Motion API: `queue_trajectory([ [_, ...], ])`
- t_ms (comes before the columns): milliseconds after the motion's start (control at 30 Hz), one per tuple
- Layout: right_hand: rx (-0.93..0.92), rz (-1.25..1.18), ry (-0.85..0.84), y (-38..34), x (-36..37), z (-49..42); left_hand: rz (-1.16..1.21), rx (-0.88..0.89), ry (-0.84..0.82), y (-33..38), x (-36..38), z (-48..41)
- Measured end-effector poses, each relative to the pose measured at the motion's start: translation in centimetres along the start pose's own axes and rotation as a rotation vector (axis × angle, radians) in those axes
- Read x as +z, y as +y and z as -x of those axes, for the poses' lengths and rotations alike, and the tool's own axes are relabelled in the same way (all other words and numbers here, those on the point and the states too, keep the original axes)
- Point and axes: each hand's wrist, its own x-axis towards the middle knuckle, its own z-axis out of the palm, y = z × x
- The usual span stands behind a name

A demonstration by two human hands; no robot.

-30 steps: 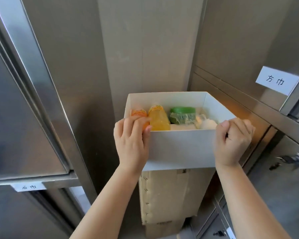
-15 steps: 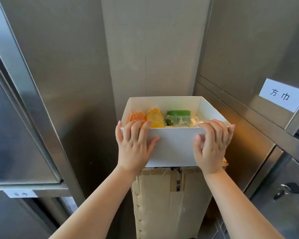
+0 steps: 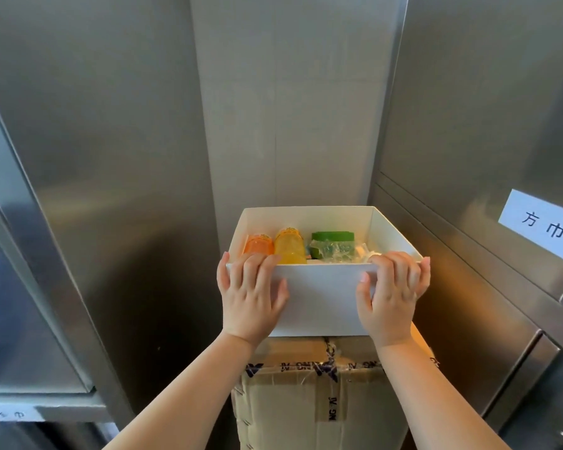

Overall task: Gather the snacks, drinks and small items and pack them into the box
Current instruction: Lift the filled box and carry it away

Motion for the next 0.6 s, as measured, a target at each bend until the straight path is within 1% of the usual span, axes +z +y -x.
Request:
queue_trajectory([
  [367, 0.042, -0.017, 0.0, 1.4, 4.8, -1.7, -0.016, -0.027, -0.079, -1.3, 4.4, -2.2],
  [600, 0.076, -0.027, -0.034, 2.8, 9.0, -3.0, -0.011, -0.009, -0.052, -2.7, 9.1, -4.1],
])
